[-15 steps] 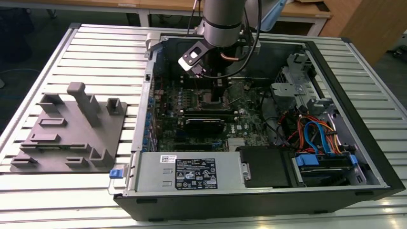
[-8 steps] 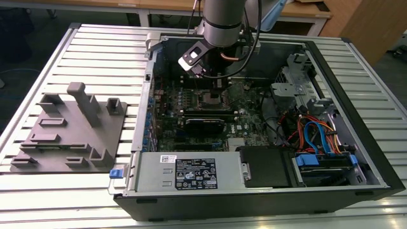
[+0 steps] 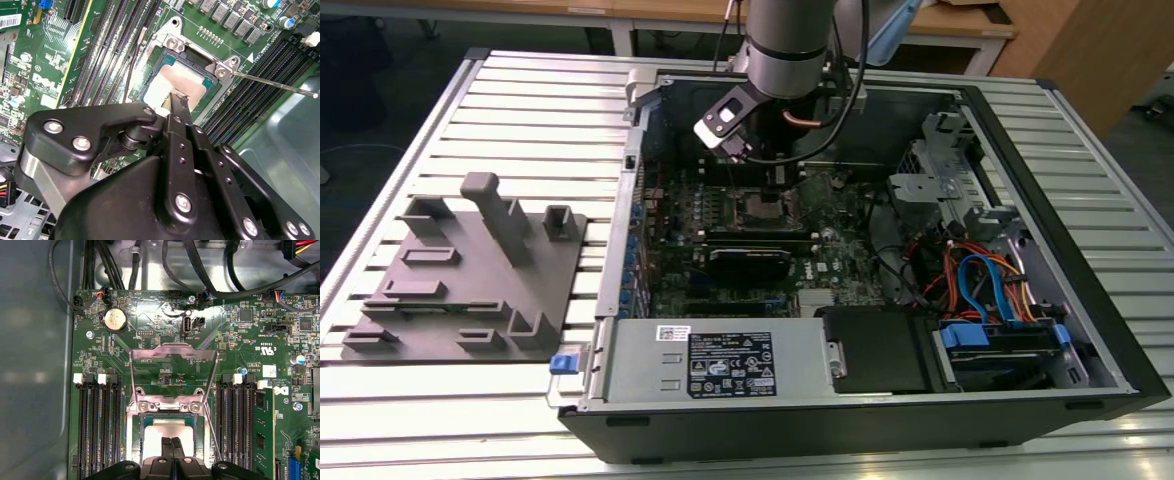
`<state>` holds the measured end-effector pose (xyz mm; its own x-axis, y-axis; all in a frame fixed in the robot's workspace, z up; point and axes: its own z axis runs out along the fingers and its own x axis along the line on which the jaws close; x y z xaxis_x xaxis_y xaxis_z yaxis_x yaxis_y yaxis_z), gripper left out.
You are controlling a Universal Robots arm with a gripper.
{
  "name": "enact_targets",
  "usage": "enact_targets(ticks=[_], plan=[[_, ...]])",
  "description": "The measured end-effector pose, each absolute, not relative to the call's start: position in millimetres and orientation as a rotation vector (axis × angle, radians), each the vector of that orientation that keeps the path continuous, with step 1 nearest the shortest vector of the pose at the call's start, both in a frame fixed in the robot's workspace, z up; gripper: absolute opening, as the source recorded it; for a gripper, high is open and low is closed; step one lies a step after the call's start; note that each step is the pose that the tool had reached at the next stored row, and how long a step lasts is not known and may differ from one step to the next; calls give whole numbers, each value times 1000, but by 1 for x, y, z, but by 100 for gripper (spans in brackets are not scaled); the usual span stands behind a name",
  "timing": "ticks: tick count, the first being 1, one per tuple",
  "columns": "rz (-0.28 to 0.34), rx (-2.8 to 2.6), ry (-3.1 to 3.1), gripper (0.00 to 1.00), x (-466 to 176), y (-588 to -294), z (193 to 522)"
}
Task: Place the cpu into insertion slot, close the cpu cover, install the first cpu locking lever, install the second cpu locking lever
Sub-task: 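Place the cpu into insertion slot, then close the cpu cover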
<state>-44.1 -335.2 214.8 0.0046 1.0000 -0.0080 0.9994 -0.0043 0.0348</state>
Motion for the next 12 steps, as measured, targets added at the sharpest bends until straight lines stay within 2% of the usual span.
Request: enact_targets(ticks=[12], plan=[[29, 2205, 2195, 10, -44, -335, 215]])
